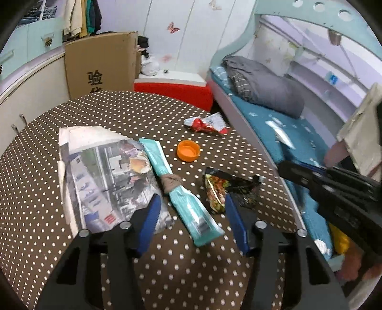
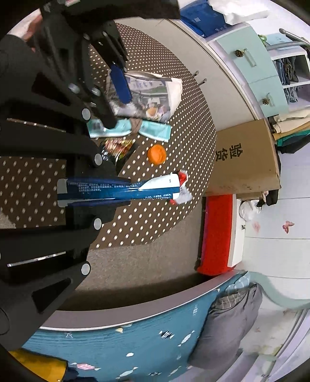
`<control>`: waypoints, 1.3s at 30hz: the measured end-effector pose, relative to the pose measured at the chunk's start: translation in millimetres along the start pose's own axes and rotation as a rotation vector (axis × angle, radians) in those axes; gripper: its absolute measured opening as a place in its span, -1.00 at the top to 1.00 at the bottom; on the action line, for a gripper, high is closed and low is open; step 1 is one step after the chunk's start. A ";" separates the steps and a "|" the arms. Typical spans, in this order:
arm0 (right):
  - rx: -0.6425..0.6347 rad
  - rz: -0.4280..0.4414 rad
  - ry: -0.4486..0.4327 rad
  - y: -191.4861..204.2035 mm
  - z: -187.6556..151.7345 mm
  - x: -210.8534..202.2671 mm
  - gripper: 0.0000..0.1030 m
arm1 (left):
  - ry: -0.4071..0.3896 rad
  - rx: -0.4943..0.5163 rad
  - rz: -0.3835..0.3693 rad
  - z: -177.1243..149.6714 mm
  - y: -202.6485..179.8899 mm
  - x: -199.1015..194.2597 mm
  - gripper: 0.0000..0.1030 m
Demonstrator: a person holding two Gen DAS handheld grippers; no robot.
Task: Collect trash
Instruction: 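Grasp the blue toothbrush with the right gripper while the left grasps the teal tube, then carry the toothbrush and teal tube over the bucket with both tools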
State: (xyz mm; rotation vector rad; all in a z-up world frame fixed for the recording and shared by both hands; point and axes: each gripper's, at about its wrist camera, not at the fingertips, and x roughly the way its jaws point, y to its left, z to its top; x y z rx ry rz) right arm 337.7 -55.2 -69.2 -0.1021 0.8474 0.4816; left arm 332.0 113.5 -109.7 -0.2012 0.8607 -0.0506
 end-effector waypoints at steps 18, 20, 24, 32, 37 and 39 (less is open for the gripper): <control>0.032 0.020 0.033 -18.2 -9.5 16.6 0.77 | 0.035 -0.069 0.100 32.6 11.0 52.4 0.62; 0.027 0.016 0.032 -17.4 -12.4 12.8 0.77 | 0.044 -0.080 0.084 30.7 13.5 49.5 0.63; 0.030 0.008 0.024 -19.8 -14.4 3.3 0.77 | 0.042 -0.082 0.084 20.1 15.1 36.6 0.63; 0.040 -0.010 0.004 -21.8 -30.0 -23.4 0.77 | 0.003 -0.035 0.085 1.4 -4.4 5.0 0.63; 0.054 -0.023 -0.008 -25.9 -42.1 -41.0 0.77 | -0.020 -0.006 0.074 -8.8 -21.0 -16.2 0.63; 0.067 -0.028 -0.013 -28.9 -48.2 -48.4 0.77 | -0.027 0.007 0.067 -12.0 -29.2 -22.7 0.63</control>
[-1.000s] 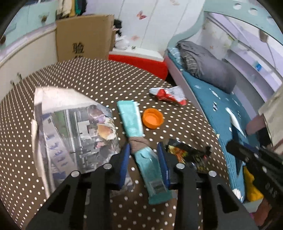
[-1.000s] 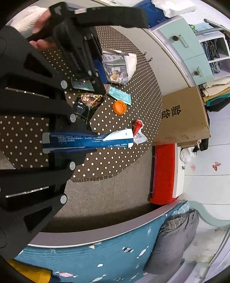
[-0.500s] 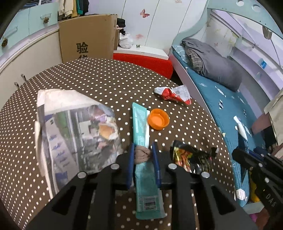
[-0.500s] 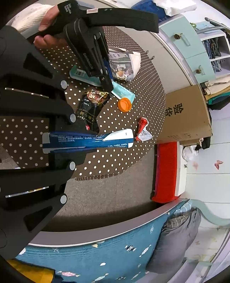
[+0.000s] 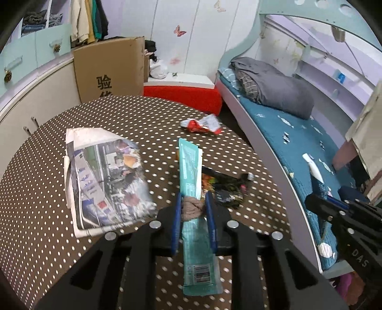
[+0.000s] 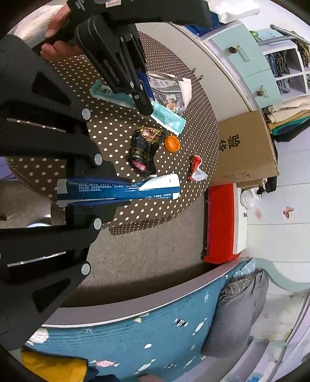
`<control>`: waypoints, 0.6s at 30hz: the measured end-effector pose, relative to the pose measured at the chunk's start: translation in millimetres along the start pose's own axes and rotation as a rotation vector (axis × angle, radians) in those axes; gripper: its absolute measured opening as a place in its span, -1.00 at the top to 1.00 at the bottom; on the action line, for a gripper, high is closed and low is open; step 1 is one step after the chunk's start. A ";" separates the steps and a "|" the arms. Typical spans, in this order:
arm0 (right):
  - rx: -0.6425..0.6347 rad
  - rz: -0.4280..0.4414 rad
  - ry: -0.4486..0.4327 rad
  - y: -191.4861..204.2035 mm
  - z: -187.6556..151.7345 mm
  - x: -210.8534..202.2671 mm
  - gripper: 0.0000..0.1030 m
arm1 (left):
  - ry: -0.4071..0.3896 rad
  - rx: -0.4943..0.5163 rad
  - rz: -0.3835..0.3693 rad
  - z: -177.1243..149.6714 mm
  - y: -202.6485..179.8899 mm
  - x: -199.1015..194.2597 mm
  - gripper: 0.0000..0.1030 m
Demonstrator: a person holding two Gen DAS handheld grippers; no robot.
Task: Collect trash
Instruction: 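Carry the toothbrush and teal tube over the bucket with both tools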
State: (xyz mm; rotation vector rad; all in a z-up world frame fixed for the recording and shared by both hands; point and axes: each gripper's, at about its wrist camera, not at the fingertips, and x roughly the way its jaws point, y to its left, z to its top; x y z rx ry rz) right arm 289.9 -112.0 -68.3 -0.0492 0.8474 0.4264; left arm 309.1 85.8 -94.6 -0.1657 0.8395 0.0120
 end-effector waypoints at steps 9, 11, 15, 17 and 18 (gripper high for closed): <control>0.054 -0.035 -0.020 -21.1 -25.3 -29.9 0.77 | -0.040 0.092 -0.042 -25.6 -50.1 -32.7 0.63; 0.065 -0.044 -0.023 -26.3 -30.7 -35.7 0.77 | -0.041 0.110 -0.064 -31.3 -64.2 -37.3 0.63; 0.099 -0.072 -0.028 -41.8 -44.9 -49.1 0.77 | -0.037 0.149 -0.096 -36.5 -91.6 -38.9 0.63; 0.114 -0.086 -0.027 -50.5 -50.4 -53.5 0.77 | -0.032 0.170 -0.114 -41.8 -105.9 -39.2 0.63; 0.125 -0.094 -0.026 -55.6 -54.3 -56.4 0.77 | -0.030 0.179 -0.121 -43.6 -111.7 -38.6 0.63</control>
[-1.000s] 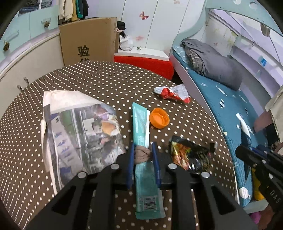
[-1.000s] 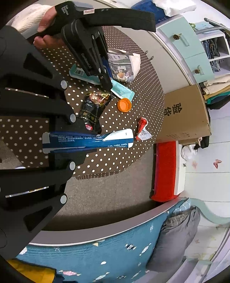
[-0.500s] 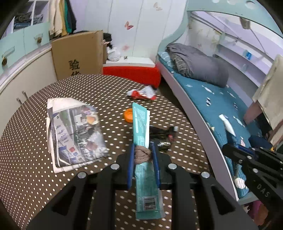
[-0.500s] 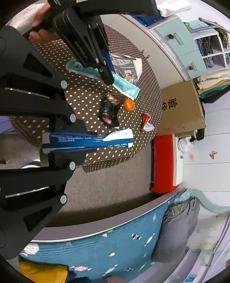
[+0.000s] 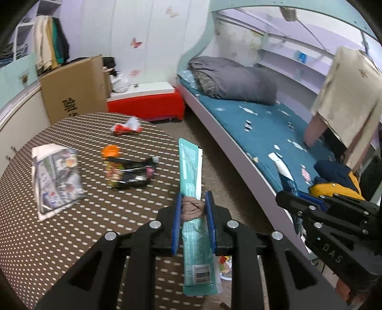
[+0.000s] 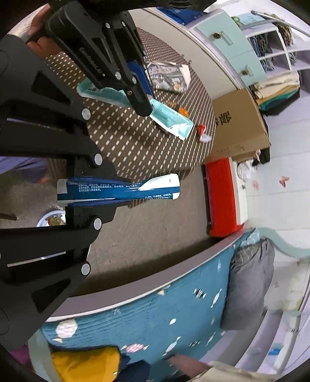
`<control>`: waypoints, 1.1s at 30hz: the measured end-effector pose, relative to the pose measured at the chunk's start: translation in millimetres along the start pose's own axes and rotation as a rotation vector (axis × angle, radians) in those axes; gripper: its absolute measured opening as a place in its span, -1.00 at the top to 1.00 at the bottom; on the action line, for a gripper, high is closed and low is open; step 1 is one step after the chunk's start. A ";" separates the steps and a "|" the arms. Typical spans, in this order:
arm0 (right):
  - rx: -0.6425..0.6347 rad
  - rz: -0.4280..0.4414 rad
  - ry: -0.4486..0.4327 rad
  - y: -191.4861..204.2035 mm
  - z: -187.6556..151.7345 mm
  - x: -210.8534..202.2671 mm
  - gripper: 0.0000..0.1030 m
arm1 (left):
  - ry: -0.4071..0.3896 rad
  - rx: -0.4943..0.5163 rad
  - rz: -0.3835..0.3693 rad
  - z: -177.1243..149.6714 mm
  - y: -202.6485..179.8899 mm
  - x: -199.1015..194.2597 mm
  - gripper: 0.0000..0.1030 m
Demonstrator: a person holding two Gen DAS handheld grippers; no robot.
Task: Collect trash
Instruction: 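Carry the toothbrush and teal tube over the bucket with both tools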
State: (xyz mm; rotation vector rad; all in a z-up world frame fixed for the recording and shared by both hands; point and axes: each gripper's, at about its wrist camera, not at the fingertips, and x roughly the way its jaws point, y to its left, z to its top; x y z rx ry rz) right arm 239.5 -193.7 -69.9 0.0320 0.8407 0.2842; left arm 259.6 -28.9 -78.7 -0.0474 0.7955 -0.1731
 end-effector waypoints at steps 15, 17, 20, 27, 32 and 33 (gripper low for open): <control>0.169 -0.121 0.032 -84.8 -52.5 -25.1 0.77 | 0.080 0.171 -0.126 -29.1 -109.5 30.6 0.63; 0.190 -0.136 0.045 -95.8 -61.0 -24.0 0.77 | 0.105 0.189 -0.141 -35.5 -122.8 39.2 0.63; 0.226 -0.152 0.068 -111.3 -74.2 -21.6 0.77 | 0.143 0.211 -0.152 -41.2 -136.5 54.1 0.63; 0.301 -0.173 0.125 -142.8 -99.0 -8.4 0.77 | 0.159 0.307 -0.105 -56.6 -167.7 78.9 -0.24; 0.317 -0.167 0.148 -148.3 -108.7 0.8 0.77 | 0.197 0.273 -0.104 -56.3 -159.7 88.7 -0.24; 0.319 -0.165 0.154 -147.8 -108.6 3.3 0.77 | 0.196 0.272 -0.093 -55.9 -155.9 88.7 -0.24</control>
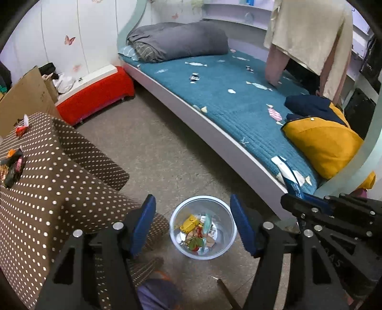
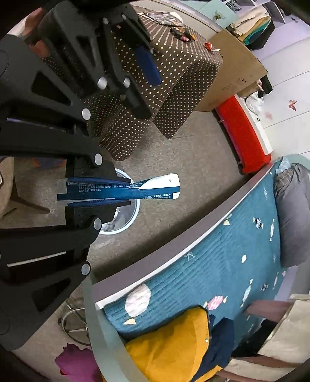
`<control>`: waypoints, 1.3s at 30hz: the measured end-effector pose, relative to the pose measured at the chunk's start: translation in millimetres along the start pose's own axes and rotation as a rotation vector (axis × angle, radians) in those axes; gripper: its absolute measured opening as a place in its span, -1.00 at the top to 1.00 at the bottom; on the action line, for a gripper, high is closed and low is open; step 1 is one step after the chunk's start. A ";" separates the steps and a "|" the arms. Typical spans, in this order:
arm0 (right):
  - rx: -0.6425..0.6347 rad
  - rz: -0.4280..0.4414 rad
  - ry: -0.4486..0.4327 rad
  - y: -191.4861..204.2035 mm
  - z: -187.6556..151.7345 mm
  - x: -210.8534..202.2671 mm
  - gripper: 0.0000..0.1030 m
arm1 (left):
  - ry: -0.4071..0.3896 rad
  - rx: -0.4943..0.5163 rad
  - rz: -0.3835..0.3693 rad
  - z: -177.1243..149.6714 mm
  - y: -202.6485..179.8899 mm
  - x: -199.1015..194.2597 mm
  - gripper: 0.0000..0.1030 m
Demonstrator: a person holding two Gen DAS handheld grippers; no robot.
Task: Collect trash
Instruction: 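Carry the toothbrush and teal tube over the bucket with both tools, then open both grippers to drop the toothbrush and tube into the bucket, then move both tools back over the polka-dot table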
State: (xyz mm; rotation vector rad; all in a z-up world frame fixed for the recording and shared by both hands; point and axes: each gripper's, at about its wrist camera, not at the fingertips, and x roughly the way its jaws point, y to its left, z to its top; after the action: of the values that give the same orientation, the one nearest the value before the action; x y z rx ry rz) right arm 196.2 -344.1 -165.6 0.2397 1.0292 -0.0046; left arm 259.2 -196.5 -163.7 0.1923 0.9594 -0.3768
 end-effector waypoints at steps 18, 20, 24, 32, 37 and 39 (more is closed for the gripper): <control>-0.034 -0.005 -0.023 31.1 9.2 5.8 -0.31 | -0.039 -0.087 0.040 -6.5 57.6 -36.0 -0.24; -0.042 -0.003 -0.026 35.7 9.6 3.9 -0.31 | -0.042 -0.093 0.034 -7.4 60.7 -40.1 -0.27; -0.070 0.006 -0.040 49.1 11.2 -3.3 -0.31 | -0.059 -0.108 0.032 -8.5 69.0 -51.2 -0.27; -0.126 0.041 -0.087 85.4 23.9 -20.0 -0.34 | -0.125 -0.168 0.052 -11.4 101.7 -87.3 -0.35; -0.167 0.065 -0.113 120.4 36.0 -26.9 -0.59 | -0.153 -0.220 0.084 -16.1 131.6 -106.8 -0.40; -0.182 0.075 -0.118 133.3 39.5 -27.1 -0.60 | -0.163 -0.242 0.096 -18.7 144.6 -112.7 -0.41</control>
State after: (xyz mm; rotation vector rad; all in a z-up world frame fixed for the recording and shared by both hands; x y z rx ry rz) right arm 231.1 -225.1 -97.1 0.1104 0.8961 0.1413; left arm 244.1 -32.0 -82.0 -0.0135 0.8232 -0.1825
